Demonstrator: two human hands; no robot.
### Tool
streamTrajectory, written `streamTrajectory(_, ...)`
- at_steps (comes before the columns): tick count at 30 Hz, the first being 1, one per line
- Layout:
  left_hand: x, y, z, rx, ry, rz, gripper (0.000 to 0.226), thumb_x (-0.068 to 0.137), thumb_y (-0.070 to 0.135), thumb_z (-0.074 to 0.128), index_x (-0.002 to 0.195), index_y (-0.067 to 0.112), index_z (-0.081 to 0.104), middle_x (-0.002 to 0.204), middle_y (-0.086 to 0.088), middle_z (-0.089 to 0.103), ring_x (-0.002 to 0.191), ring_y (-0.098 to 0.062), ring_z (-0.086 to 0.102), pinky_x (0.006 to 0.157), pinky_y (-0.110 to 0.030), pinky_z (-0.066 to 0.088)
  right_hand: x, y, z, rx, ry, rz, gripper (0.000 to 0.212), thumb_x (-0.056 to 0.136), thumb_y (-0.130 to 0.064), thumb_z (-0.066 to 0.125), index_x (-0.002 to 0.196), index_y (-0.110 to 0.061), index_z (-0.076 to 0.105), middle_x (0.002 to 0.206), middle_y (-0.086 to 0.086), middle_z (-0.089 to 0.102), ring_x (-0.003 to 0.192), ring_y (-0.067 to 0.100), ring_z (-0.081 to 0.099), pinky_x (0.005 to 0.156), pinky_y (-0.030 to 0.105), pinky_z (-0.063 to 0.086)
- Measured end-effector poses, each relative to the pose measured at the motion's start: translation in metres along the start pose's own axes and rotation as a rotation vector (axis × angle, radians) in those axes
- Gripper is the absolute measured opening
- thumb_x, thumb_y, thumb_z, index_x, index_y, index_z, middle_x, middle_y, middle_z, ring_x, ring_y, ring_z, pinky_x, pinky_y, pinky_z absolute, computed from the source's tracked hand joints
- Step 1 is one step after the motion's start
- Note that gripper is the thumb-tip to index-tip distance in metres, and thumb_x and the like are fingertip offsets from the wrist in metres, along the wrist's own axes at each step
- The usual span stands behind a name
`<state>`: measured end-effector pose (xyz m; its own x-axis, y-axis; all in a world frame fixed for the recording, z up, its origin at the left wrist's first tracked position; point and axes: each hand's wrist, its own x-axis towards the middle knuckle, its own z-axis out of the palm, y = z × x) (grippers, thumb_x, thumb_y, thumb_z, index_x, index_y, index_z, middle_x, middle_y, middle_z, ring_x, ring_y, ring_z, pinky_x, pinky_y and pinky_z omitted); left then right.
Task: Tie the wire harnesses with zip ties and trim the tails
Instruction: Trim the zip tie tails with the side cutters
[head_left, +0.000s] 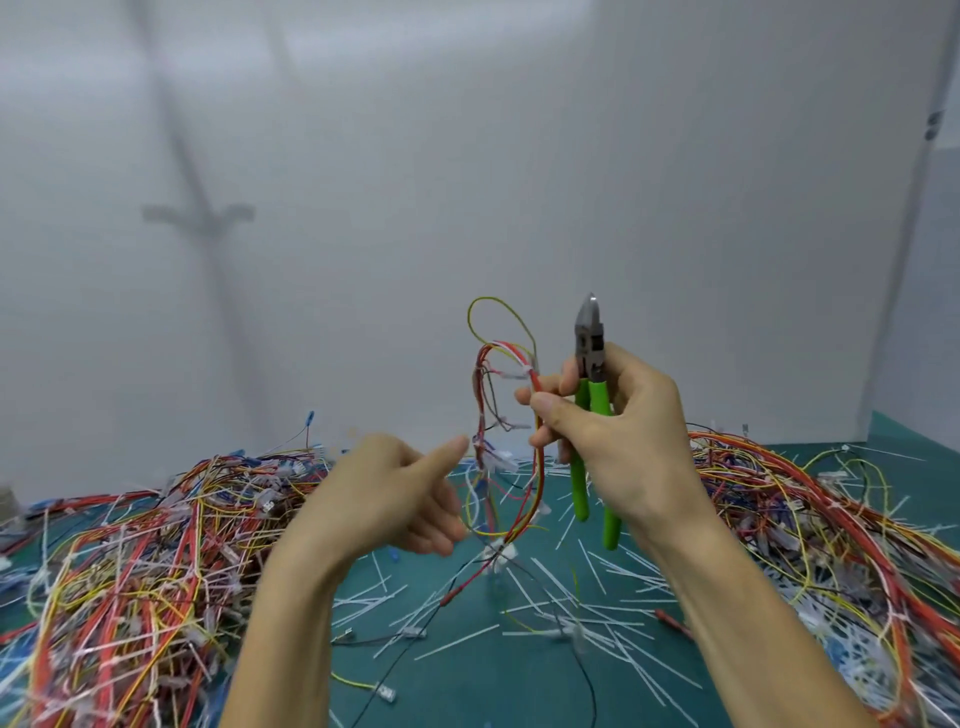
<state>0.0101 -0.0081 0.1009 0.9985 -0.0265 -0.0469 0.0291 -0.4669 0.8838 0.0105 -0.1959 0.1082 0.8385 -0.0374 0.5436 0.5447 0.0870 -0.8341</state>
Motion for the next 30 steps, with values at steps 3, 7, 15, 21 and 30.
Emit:
streamTrajectory(3,0.007,-0.005,0.013,0.170,-0.145,-0.074,0.068,0.093,0.058,0.050,0.076,-0.004,0.073,0.068,-0.014,0.074,0.061,-0.025,0.073,0.050,-0.023,0.053,0.000,-0.004,-0.001,0.029,0.015,-0.026,0.028,0.085,0.008,0.067,0.076,-0.014,0.053,0.086,0.017,0.071,0.054,0.017,0.067,0.051,0.017,0.048)
streamTrajectory(7,0.014,-0.010,0.026,0.206,-0.188,-0.075,0.055,0.094,0.049,0.057,0.083,-0.004,0.069,0.070,-0.011,0.075,0.063,-0.024,0.074,0.054,-0.024,0.056,0.001,-0.007,-0.003,0.058,0.025,-0.041,0.028,0.086,0.011,0.065,0.076,-0.012,0.052,0.082,0.011,0.072,0.055,0.015,0.067,0.049,0.017,0.048)
streamTrajectory(15,0.018,-0.010,0.030,-0.070,-0.113,-0.009,0.023,0.097,0.020,0.060,0.082,0.002,0.057,0.070,-0.014,0.074,0.056,-0.019,0.070,0.051,-0.023,0.053,0.002,-0.007,-0.008,0.031,0.026,-0.047,0.027,0.087,0.009,0.065,0.077,-0.013,0.052,0.084,0.010,0.073,0.055,0.016,0.068,0.050,0.019,0.049)
streamTrajectory(21,0.014,-0.011,0.010,-0.185,0.030,0.010,0.016,0.097,0.015,0.058,0.086,0.004,0.055,0.076,-0.014,0.075,0.059,-0.019,0.071,0.047,-0.020,0.051,0.005,-0.006,-0.016,-0.060,0.070,-0.067,0.029,0.086,0.004,0.067,0.075,-0.018,0.052,0.087,0.004,0.075,0.057,0.016,0.070,0.051,0.022,0.051)
streamTrajectory(30,0.018,-0.002,0.012,-0.758,0.197,0.077,0.008,0.094,0.004,0.058,0.089,-0.002,0.060,0.074,-0.010,0.075,0.069,-0.019,0.075,0.053,-0.018,0.056,0.006,-0.008,-0.020,-0.059,0.054,-0.064,0.026,0.087,0.006,0.066,0.077,-0.015,0.054,0.087,0.011,0.072,0.058,0.015,0.068,0.053,0.015,0.049)
